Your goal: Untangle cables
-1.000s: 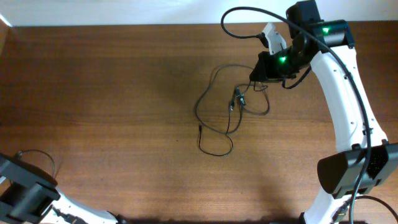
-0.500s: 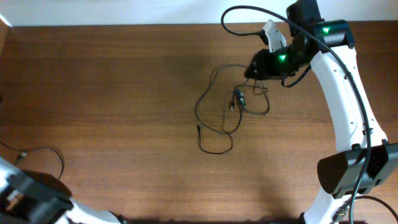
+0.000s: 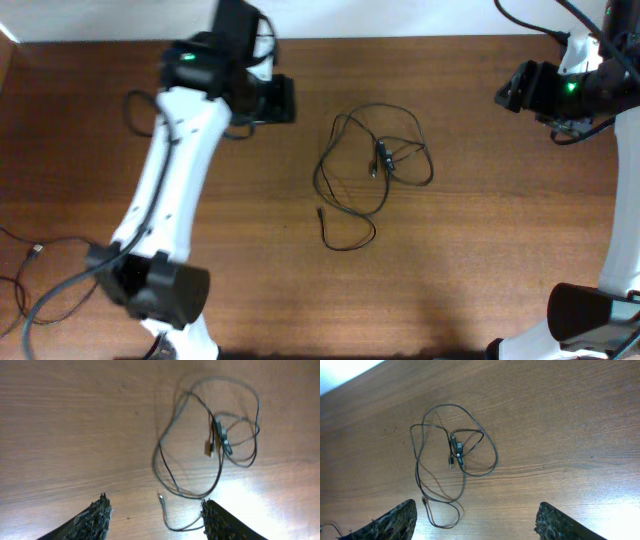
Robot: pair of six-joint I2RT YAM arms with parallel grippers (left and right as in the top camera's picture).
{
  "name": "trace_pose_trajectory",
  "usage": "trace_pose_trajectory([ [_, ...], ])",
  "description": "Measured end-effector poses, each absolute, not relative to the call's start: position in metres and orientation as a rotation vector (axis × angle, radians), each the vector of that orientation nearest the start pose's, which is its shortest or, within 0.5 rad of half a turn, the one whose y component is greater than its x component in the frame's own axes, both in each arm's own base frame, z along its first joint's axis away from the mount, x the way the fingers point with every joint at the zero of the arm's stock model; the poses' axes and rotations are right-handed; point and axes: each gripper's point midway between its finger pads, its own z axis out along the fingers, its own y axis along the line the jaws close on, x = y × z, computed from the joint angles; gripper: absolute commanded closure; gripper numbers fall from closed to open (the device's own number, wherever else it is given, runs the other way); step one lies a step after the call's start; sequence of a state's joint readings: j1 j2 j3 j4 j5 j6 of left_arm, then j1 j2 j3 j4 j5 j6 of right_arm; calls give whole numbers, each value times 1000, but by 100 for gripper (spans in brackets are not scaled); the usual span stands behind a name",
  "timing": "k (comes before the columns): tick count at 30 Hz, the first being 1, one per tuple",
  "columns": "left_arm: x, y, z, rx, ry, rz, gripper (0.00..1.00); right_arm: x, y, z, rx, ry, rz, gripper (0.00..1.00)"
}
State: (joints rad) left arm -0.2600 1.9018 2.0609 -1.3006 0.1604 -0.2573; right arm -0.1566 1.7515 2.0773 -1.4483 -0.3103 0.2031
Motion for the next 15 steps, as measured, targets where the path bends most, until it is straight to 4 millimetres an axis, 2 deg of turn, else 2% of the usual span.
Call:
trace_pose_trajectory([
  [2, 433, -171, 204, 129, 2781, -374, 42, 384, -8, 292, 384, 2658, 432, 21],
  [4, 464, -194, 166, 253, 2746, -369, 40, 382, -7, 291, 388, 2671, 434, 21],
  [6, 484, -213, 125, 419, 2717, -345, 38, 381, -7, 290, 390, 2675, 434, 21],
  [8, 496, -229, 88, 511, 2705, -333, 36, 380, -7, 289, 391, 2682, 435, 20],
  [11, 506, -233, 40, 543, 2731, -321, 41, 379, -7, 288, 392, 2687, 436, 20],
  [12, 506, -233, 24, 544, 2747, -314, 46, 379, -7, 288, 378, 2688, 433, 20],
  [13, 510, -232, 11, 547, 2748, -288, 63, 378, -7, 288, 363, 2691, 430, 20],
  [15, 518, -230, 11, 539, 2722, -256, 87, 377, -6, 288, 340, 2698, 425, 20],
])
